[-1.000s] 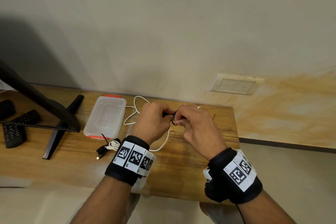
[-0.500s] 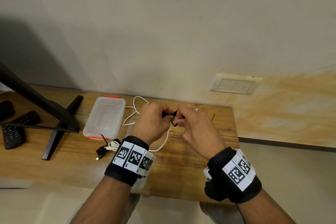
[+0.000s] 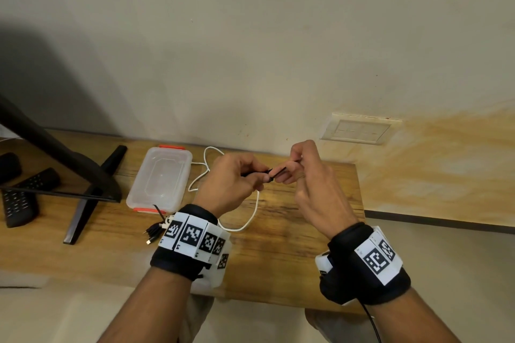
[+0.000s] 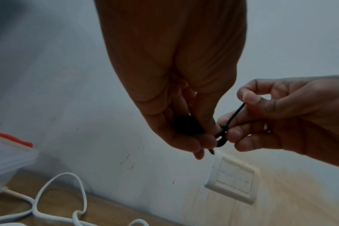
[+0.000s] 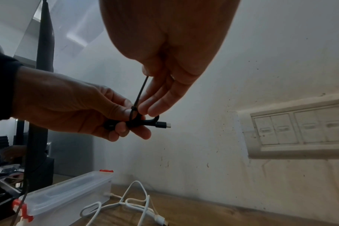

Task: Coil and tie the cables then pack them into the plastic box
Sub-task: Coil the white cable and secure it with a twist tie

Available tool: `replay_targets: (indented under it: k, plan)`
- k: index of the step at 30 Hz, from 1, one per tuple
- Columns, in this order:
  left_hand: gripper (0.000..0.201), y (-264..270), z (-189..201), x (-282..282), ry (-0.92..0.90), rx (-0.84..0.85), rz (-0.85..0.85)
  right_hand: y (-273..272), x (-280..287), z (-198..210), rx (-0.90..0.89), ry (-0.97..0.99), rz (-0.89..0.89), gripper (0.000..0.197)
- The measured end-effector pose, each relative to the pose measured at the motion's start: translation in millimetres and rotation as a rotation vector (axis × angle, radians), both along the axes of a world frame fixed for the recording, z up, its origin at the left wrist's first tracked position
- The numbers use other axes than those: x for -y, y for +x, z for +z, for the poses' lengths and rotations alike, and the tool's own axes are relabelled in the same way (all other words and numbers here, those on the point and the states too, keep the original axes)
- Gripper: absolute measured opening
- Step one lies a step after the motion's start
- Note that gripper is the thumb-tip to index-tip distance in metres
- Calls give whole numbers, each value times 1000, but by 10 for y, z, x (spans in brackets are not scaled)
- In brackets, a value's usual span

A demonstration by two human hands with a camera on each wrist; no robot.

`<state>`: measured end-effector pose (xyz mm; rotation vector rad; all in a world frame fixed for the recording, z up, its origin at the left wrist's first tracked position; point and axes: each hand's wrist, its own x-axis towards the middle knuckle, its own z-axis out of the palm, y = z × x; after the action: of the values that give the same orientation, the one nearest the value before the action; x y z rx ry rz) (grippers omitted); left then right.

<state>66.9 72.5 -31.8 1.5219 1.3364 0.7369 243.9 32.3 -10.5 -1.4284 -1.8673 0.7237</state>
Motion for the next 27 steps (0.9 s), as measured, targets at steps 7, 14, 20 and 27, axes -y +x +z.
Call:
replay_targets:
  k: [7,14,20,27]
  plan:
    - [12,-74,69,-34,-117,170,-66,-8,-20,75,-185,-20,-21,14]
    - [6,-56,72,8,-59,94,-121,-61,12,49,6,1,-54,30]
    - [22,21,42,39,25,-166,-118,-196,76,92,165,182,-65,27]
    - [33,152,78,86,68,-297,-78,-272,39,94,233,250,-72,20]
